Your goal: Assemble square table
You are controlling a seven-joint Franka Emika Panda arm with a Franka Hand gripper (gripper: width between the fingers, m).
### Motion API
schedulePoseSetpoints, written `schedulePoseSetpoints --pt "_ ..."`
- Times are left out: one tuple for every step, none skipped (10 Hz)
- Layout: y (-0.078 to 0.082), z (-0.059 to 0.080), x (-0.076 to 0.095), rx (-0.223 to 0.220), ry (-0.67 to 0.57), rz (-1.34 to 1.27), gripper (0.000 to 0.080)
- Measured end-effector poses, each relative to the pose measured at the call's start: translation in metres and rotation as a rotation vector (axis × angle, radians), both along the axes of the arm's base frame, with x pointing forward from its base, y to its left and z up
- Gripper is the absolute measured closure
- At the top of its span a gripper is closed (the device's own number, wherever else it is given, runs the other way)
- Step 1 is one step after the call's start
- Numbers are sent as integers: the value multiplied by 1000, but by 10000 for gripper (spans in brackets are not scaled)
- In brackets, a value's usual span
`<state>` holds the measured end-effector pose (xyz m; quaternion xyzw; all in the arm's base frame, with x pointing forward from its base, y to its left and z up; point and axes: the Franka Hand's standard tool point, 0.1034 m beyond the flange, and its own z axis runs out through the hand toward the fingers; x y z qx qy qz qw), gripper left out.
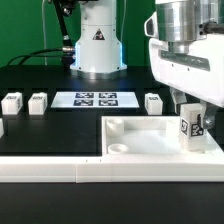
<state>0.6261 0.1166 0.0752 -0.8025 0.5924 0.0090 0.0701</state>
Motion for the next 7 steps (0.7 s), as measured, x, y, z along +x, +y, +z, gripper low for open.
schedulePoseSetpoints --pt "0 1 0 -8 -4 96 184" --pt "2 3 -1 -14 -1 243 155" --pt "2 4 0 -18 -12 350 155" --pt "0 4 1 -24 -28 464 151" --pt "-3 4 1 -29 -41 563 151" --pt "-3 5 2 -35 -53 656 150" --pt "-2 5 2 -38 -62 722 150"
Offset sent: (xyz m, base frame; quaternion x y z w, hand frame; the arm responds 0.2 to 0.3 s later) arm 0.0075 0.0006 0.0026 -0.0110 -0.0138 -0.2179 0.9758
